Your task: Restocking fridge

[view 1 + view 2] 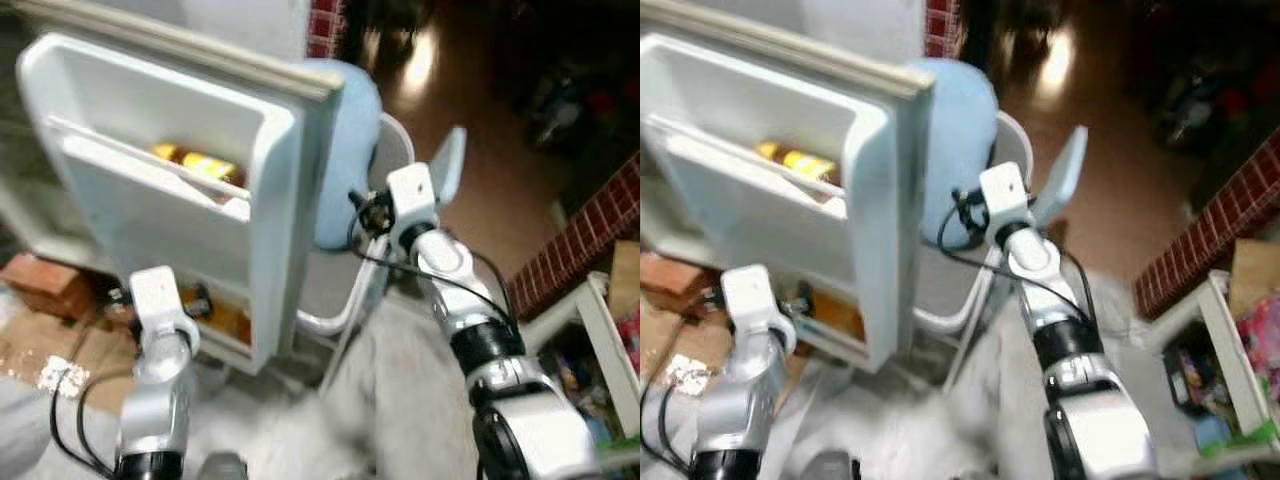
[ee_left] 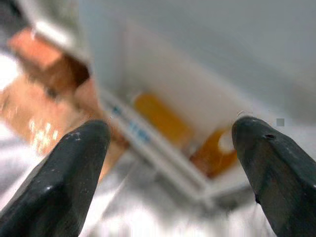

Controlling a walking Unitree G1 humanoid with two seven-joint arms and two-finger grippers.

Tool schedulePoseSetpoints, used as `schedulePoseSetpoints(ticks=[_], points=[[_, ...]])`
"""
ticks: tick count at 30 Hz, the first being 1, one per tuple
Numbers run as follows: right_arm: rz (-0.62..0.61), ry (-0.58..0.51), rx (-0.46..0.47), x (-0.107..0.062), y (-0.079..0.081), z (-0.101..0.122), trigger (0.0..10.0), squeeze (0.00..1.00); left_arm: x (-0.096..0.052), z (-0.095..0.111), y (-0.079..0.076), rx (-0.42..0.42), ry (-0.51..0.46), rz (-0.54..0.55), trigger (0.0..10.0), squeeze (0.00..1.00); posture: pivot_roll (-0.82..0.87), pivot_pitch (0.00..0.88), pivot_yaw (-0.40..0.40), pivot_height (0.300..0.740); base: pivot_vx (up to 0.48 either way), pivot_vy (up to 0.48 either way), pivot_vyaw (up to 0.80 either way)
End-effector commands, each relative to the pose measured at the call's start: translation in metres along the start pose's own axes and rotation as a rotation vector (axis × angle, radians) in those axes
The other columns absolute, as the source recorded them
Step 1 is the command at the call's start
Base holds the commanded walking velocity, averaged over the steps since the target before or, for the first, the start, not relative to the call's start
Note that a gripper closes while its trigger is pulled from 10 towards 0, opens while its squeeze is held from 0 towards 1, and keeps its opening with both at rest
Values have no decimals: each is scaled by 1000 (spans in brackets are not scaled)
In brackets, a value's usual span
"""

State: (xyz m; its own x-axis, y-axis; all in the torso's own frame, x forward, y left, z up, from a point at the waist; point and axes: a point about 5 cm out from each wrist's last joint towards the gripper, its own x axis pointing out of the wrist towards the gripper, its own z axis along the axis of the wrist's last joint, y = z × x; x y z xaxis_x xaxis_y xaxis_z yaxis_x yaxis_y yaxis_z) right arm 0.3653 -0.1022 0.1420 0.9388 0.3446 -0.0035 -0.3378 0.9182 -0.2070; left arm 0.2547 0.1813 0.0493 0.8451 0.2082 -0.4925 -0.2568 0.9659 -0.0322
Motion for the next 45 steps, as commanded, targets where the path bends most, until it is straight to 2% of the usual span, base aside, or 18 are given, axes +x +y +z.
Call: schedulePoseSetpoints(ticks=[1,5,8,10,11,12,13,15,16,19,21,22,28,32,33,38,42,45], points=[[39,-61,0,7,8,17,10000,0,-6,-6,-13,36,64,-98,10000,0,111,0,-106,716,0,0,800],[41,-75,43,16,16,26,10000,0,-8,-14,-24,142,116,-186,10000,0,112,0,-104,716,0,0,800],[137,-132,126,24,37,46,10000,0,-5,-13,-24,155,136,-194,10000,0,112,0,-101,716,0,0,800],[171,-145,145,24,41,49,10000,0,-6,-12,-24,157,140,-195,10000,0,115,0,-102,716,0,0,800],[351,-195,236,19,58,60,10000,0,-7,-12,-25,169,151,-205,10000,0,119,0,-103,716,0,0,0],[351,-195,236,19,58,60,10000,0,-7,-12,-25,169,151,-205,10000,0,119,0,-103,716,0,0,0],[514,-224,298,11,69,67,10000,0,-8,-11,-25,177,161,-212,10000,0,117,0,-104,716,0,0,0],[588,-232,319,6,73,70,10000,0,-8,-11,-25,181,164,-214,10000,0,117,0,-104,716,0,0,0],[883,-242,288,-21,79,69,10000,0,-9,-12,-26,200,173,-222,10000,0,114,0,-106,716,0,0,0],[1078,-198,279,-45,74,58,10000,0,-9,-13,-28,217,184,-240,10000,0,113,0,-106,716,0,0,0],[1054,-133,207,-44,65,43,10000,0,-10,-12,-29,227,186,-247,10000,0,109,0,-105,716,0,0,0],[983,-47,108,-39,53,23,10000,0,-10,-12,-32,230,195,-263,10000,0,107,0,-102,716,0,0,0],[868,78,-68,-33,35,-3,10000,0,-13,-13,-38,236,222,-313,10000,0,107,0,-98,716,0,0,0],[564,170,-277,-13,18,-11,10000,0,-13,-12,-39,255,221,-322,10000,0,112,0,-98,716,0,0,0],[476,149,-242,-6,17,-5,10000,0,-13,-12,-38,255,220,-317,10000,0,117,0,-98,716,0,0,0],[348,44,-80,10,25,20,10000,0,-12,-12,-36,256,221,-308,10000,0,121,0,-101,716,0,0,0],[475,-100,248,14,53,54,10000,0,-12,-11,-37,262,222,-306,10000,0,124,0,-105,716,0,0,0],[640,-150,371,6,70,73,10000,0,-12,-11,-37,264,222,-304,10000,0,124,0,-106,716,0,0,0]])
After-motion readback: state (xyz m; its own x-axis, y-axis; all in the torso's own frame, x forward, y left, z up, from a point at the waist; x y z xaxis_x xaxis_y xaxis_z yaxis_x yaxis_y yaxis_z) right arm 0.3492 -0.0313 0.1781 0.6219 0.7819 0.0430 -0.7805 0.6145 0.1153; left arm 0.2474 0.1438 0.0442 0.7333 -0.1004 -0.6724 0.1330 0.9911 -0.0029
